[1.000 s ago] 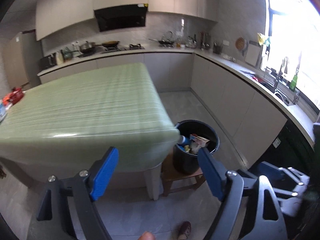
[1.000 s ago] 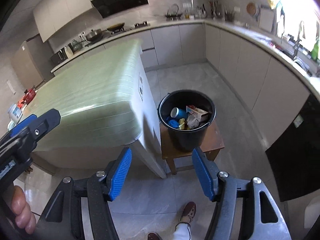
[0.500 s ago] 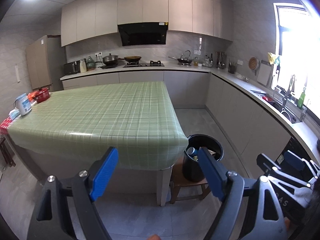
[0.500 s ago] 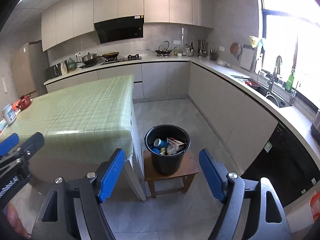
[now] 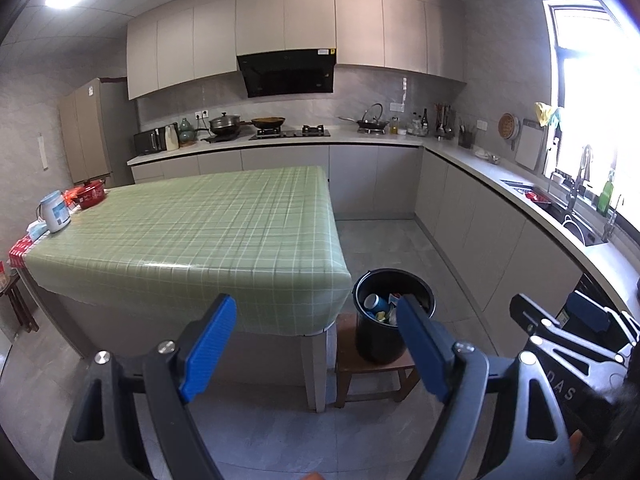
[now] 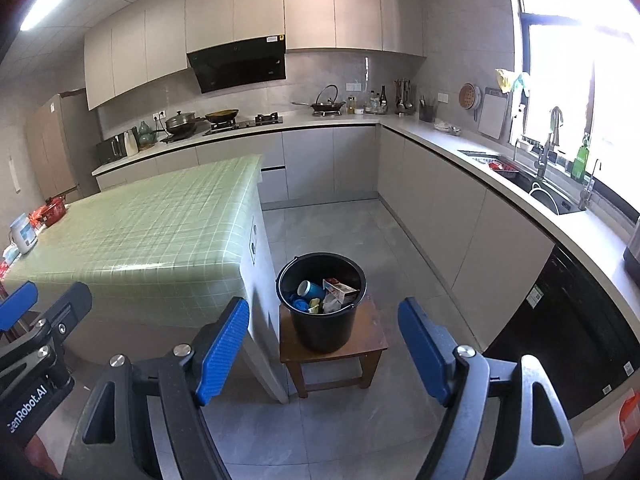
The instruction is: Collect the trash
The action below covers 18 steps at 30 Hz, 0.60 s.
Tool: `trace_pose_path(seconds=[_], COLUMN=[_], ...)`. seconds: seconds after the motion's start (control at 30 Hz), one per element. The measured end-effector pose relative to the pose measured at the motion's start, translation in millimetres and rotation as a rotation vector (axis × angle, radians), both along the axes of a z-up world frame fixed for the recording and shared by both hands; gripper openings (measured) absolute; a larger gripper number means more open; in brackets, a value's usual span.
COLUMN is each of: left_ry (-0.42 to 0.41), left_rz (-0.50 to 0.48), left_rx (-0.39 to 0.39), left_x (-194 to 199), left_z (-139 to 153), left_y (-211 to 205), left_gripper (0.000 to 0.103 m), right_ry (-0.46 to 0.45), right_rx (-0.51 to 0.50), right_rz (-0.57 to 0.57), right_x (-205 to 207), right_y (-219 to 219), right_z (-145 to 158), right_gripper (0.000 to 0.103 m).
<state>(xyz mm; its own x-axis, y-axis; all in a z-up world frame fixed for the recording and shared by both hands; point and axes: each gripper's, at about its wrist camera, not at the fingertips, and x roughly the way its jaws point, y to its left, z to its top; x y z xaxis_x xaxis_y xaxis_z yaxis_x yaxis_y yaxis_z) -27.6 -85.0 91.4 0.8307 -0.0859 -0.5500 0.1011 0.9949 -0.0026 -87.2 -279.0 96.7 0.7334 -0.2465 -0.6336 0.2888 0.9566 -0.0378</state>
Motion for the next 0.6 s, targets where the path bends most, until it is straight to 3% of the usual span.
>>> trace_pose_path(seconds=[0.6], left_ry=[0.006], left_rz=[0.002], left_rx=[0.025], left_x=[-3.9], left_z=[6.0], left_y=[-8.7], left_gripper=[0.084], right_ry=[-0.013], right_rx=[0.008], right_rz=[-0.006], right_x=[-8.5], right_y=[1.9], right_z=[1.3], right_gripper=[0.079])
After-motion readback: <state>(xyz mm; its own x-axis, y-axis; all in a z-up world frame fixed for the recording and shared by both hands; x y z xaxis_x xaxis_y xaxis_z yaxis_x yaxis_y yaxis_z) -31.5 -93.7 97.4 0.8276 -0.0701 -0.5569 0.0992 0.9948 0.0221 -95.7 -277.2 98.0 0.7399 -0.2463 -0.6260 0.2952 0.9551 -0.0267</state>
